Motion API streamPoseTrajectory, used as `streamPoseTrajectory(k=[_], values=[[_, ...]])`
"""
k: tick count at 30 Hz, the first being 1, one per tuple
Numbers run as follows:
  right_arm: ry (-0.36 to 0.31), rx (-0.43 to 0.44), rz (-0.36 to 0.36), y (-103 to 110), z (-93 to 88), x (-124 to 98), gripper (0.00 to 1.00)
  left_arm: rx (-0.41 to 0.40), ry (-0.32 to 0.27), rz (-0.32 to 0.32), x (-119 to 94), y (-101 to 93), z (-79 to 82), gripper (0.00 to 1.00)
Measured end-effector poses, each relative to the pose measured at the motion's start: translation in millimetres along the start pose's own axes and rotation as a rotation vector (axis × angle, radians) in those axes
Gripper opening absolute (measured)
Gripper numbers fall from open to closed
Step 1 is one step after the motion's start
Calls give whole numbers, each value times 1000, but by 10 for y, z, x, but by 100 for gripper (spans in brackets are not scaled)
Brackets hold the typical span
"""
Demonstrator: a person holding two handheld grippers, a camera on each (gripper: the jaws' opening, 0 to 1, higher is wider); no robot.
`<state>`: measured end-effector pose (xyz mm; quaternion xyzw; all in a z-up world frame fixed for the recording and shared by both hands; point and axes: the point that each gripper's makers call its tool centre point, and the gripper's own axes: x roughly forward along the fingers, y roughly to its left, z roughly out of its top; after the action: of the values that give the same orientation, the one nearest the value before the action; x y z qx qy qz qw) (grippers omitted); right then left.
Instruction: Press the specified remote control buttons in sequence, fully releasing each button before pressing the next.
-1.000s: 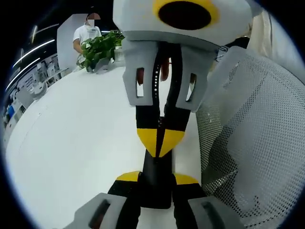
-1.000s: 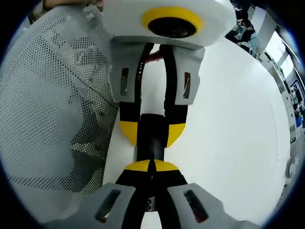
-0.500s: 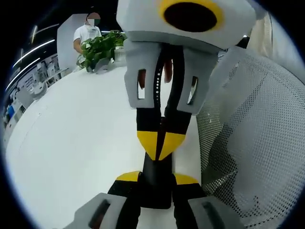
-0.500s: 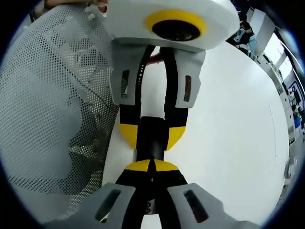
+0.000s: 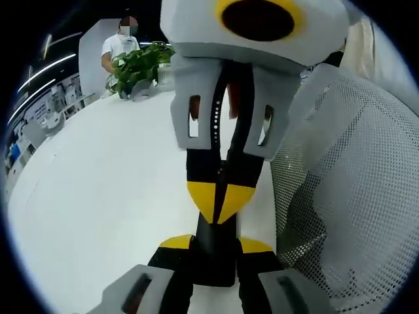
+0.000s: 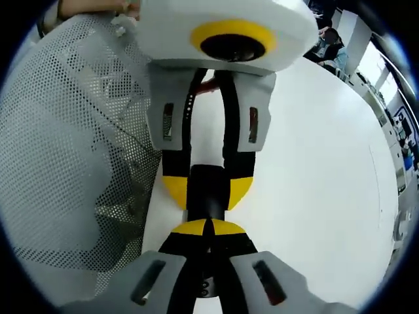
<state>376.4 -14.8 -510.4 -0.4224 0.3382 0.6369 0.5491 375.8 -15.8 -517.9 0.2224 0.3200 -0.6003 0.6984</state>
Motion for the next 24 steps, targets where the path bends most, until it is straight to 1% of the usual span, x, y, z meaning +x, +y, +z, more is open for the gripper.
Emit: streamPoseTrajectory(k=[5,9,12,13,15,18,19,22,24], values=[[17,-9,7,4,4,9,0,2,0,-1,-2,-5,3,25],[13,-6,0,4,1,9,0,6,2,-3,-3,-5,1,25],[-27,14,-9,2,-9,-2,0,8,4,-2,-4,-6,0,25],[-50,41,-9,-1,-7,-5,0,8,4,-2,-4,-7,1,25],[-71,58,-8,-8,-12,-13,0,5,4,1,-4,-6,2,25],[-103,47,-22,6,-21,-23,0,2,3,2,-3,-8,4,25],[-107,52,-24,7,-30,-28,1,2,3,0,-2,-12,5,25],[-117,84,-27,-34,-70,-55,9,3,2,-3,-1,-17,10,25],[-135,135,5,-17,-102,-67,12,3,2,-4,-1,-17,10,25]])
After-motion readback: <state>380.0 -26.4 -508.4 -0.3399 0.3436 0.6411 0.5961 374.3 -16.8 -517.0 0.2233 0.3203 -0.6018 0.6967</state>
